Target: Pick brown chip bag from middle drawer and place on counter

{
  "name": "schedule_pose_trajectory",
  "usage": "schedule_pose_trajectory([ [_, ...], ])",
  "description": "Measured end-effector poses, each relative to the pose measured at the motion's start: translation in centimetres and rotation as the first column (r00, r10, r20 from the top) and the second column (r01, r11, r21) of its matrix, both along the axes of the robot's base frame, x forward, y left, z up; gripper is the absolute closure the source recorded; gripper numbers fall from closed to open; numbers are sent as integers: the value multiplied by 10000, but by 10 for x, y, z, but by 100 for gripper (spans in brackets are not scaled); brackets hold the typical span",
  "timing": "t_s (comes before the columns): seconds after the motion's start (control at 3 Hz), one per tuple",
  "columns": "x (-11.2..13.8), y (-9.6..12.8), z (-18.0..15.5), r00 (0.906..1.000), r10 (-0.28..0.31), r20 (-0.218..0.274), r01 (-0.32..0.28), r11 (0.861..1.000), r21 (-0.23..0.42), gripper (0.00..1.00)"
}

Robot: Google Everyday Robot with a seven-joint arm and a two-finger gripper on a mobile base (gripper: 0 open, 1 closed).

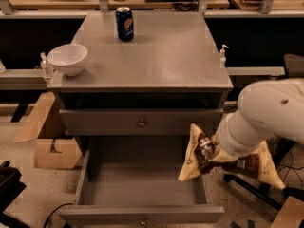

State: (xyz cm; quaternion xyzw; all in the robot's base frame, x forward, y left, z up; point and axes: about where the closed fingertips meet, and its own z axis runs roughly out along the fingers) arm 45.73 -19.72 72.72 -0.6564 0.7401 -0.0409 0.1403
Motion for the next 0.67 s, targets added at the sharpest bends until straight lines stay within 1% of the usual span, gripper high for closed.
schedule_pose_trajectory([
  [0.33, 30, -13, 57, 9994, -359, -1, 358, 9989, -305, 100],
  [0.67, 59, -26, 96, 9971, -596, -466, 562, 9959, -711, 100],
])
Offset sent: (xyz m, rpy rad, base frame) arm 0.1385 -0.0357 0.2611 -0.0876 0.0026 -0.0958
